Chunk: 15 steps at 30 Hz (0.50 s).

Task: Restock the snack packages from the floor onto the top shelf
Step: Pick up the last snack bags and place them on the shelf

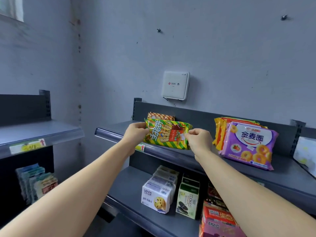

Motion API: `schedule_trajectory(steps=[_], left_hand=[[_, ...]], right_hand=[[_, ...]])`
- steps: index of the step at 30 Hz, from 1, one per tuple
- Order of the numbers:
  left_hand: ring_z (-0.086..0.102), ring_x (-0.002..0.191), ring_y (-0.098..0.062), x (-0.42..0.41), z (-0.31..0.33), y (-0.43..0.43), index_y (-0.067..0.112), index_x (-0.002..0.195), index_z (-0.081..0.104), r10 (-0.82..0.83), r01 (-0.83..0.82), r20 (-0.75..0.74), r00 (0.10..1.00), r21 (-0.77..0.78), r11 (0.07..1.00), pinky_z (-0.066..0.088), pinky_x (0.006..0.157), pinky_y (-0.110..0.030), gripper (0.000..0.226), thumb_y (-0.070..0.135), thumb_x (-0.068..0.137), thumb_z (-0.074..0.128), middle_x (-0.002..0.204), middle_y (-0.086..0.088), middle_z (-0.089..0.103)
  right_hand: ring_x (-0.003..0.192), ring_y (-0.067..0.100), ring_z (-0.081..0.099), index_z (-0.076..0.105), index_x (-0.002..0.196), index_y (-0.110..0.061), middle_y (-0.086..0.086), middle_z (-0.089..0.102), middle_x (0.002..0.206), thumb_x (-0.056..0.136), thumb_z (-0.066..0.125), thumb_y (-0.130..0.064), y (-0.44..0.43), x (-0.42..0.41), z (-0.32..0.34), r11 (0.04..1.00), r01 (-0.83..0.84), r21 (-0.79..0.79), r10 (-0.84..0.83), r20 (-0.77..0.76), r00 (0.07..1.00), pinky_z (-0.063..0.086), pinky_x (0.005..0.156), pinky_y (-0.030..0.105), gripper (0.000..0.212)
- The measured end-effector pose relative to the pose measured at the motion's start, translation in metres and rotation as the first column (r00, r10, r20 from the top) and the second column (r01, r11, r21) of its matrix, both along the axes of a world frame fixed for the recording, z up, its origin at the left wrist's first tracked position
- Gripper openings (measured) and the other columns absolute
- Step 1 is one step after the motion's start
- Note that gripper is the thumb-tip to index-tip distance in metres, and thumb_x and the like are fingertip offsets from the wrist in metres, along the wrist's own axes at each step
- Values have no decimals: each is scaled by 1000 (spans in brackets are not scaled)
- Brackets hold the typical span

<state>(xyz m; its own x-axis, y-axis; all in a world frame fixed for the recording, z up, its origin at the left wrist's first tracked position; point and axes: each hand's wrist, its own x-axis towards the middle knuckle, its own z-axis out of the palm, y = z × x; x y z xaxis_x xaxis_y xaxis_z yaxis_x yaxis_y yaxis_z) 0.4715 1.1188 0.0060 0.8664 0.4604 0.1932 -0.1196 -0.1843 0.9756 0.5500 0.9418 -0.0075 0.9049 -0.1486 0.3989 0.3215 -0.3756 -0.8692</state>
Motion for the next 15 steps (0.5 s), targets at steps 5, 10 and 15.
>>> schedule_trajectory(steps=[5,10,15], left_hand=[[67,85,-15,69,-9,60,8,129,56,-64,64,-17,998,-1,998,55,90,-39,37,9,92,58,100,-2,66],[64,78,-10,123,-11,104,8,131,52,-155,156,-41,987,0,988,57,78,-33,40,6,91,58,93,4,62],[60,71,-9,169,-15,128,11,121,56,-199,199,-74,977,-7,980,55,77,-34,30,2,92,54,82,7,60]], right_hand=[[81,26,67,63,72,-20,0,67,82,79,66,-11,49,54,-8,999,34,18,-32,-71,997,57,68,38,12],[82,29,68,61,73,-17,3,66,83,80,60,-3,88,101,-11,993,114,-19,-116,-130,985,61,71,45,16],[83,30,67,58,73,-18,3,62,81,81,59,1,110,139,-15,981,173,-91,-185,-148,971,55,62,36,20]])
